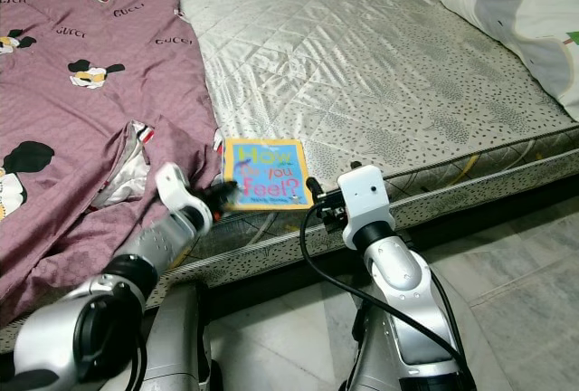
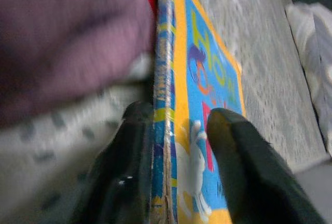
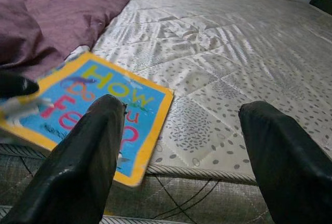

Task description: Clean up the room

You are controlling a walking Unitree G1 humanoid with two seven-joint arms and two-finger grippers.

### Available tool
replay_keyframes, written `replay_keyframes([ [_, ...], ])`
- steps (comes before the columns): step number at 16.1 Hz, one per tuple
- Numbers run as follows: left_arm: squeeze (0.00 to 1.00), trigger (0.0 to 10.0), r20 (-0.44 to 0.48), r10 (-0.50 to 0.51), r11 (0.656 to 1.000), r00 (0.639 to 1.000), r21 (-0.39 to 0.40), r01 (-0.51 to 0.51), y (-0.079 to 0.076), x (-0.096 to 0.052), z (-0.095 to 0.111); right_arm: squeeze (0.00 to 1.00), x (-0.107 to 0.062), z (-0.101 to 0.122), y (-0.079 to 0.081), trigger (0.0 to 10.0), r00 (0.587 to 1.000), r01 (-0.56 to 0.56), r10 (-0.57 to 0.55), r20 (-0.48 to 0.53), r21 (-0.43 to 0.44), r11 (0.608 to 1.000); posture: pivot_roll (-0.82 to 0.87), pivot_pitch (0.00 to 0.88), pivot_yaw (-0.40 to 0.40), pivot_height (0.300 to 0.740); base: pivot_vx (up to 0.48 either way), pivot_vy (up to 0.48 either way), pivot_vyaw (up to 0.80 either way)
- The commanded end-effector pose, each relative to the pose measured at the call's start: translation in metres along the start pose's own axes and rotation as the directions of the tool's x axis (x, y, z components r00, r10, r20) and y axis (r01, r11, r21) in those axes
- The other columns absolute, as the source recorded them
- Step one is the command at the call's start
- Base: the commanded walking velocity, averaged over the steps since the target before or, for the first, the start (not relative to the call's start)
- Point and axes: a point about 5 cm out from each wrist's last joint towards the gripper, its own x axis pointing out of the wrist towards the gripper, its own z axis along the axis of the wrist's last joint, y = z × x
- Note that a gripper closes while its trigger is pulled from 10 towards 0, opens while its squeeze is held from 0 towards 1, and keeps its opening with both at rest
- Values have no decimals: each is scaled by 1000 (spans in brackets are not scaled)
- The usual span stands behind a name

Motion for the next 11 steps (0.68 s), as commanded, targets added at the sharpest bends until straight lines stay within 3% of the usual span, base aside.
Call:
replay_keyframes([
  [1, 0, 0, 38, 7, 1000, 999, -4, -7, -3, 1, 10, 0, 0, 2, -2, 10000, 1000, 11, -11, 3, -8, 1000, -151, 101, 37, 510, 0, 0, 0],
  [11, 0, 0, 85, -35, 999, 996, -35, 38, -16, 5, 19, 0, 3, 2, -4, 10000, 999, 34, -34, 0, -22, 999, -151, 96, 39, 510, 0, 0, 0],
])
